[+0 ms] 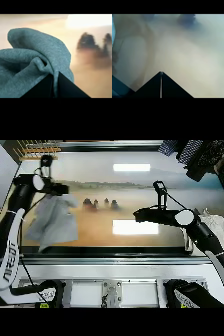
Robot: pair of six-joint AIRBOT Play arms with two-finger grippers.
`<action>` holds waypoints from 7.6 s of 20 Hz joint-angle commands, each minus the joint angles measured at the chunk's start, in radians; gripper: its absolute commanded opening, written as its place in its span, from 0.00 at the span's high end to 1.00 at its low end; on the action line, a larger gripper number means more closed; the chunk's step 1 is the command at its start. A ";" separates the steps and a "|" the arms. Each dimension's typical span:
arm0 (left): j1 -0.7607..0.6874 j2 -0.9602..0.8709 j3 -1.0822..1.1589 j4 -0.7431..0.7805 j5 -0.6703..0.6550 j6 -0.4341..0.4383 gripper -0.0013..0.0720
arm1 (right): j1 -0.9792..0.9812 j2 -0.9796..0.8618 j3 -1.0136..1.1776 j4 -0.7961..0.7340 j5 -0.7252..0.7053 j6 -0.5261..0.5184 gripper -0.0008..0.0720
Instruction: Fold the clothes and pants, and hang the long-sleeved shirts on hangers.
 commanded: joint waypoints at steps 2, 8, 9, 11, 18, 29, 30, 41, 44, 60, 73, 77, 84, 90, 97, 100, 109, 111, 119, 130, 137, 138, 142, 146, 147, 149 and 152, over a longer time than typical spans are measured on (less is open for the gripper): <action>-0.330 0.080 0.001 0.001 0.061 0.004 0.97 | -0.116 0.064 0.045 -0.171 -0.023 0.092 0.97; -0.512 0.019 0.001 0.004 0.075 -0.060 0.12 | -0.327 0.219 0.047 -0.235 0.056 0.186 0.97; -0.476 0.026 0.000 0.003 0.040 -0.126 0.06 | -0.344 0.233 0.047 -0.235 0.072 0.186 0.97; -0.350 0.071 -0.044 0.000 -0.031 -0.271 0.06 | -0.362 0.246 0.047 -0.235 0.099 0.186 0.97; 0.140 0.251 -0.552 -0.362 0.031 -0.243 0.06 | -0.359 0.245 0.047 -0.234 0.163 0.186 0.97; -0.074 -0.050 -0.573 -0.704 0.072 -0.029 0.06 | -0.359 0.245 0.047 -0.232 0.163 0.186 0.97; -0.102 -0.073 -0.547 -0.704 0.068 -0.029 0.06 | -0.359 0.245 0.047 -0.232 0.163 0.186 0.97; 0.007 0.090 -0.506 -0.695 -0.070 0.055 0.97 | -0.627 0.179 -0.131 -0.441 0.397 0.410 0.44; 0.016 0.133 -0.506 -0.695 -0.079 0.073 0.97 | -0.647 0.092 -0.282 -0.373 0.287 0.409 0.20; 0.070 0.200 -0.391 -0.695 -0.145 0.073 0.97 | -0.367 -0.161 -0.192 0.161 -0.065 0.034 0.97; 0.185 0.713 0.252 -0.698 -0.124 0.069 0.97 | -0.462 0.293 0.582 0.029 0.137 0.038 0.97; 0.185 0.813 0.145 -0.698 -0.111 0.058 0.97 | -0.461 0.356 0.582 0.027 0.161 0.064 0.97; 0.185 0.742 -0.294 -0.649 -0.008 0.010 0.98 | -0.460 0.299 0.336 -0.064 0.251 0.065 0.97; 0.116 0.555 -0.378 -0.565 -0.103 0.085 0.98 | -0.460 0.283 0.095 -0.140 0.258 0.065 0.97; -0.044 0.440 -0.748 -0.490 -0.201 0.005 0.20 | -0.460 0.283 -0.103 -0.141 0.270 0.065 0.97; -0.043 0.380 -0.750 -0.494 -0.161 -0.011 0.20 | -0.460 0.283 -0.110 -0.141 0.270 0.065 0.97; -0.115 0.100 -0.750 -0.729 -0.027 0.028 0.20 | -0.460 0.283 -0.110 -0.141 0.270 0.065 0.97; -0.171 0.079 -0.750 -0.731 -0.026 0.024 0.20 | -0.460 0.283 -0.110 -0.141 0.269 0.065 0.97; -0.293 0.078 -0.750 -0.730 0.048 -0.021 0.48 | -0.460 0.283 -0.110 -0.137 0.265 0.065 0.97; 0.083 0.542 -0.261 -0.726 -0.073 -0.017 0.97 | -0.462 0.283 0.311 -0.129 0.184 0.065 0.97; 0.163 0.744 0.182 -0.723 0.101 0.002 0.97 | -0.462 0.336 0.651 0.003 0.179 0.064 0.97; 0.163 0.758 0.219 -0.723 0.122 0.002 0.97 | -0.462 0.357 0.659 0.007 0.168 0.064 0.97; 0.163 0.752 0.386 -0.724 0.133 0.010 0.97 | -0.462 0.435 0.660 0.006 0.126 0.064 0.97; 0.162 0.677 0.549 -0.725 0.049 0.010 0.97 | -0.462 0.483 0.660 0.002 0.126 0.063 0.97; 0.162 0.649 0.591 -0.725 0.009 0.009 0.97 | -0.462 0.488 0.660 -0.003 0.126 0.061 0.97; 0.162 0.588 0.651 -0.726 -0.079 0.009 0.97 | -0.462 0.486 0.660 -0.017 0.127 0.061 0.97; 0.162 0.529 0.580 -0.724 -0.137 -0.016 0.97 | -0.462 0.427 0.659 -0.021 0.170 0.066 0.97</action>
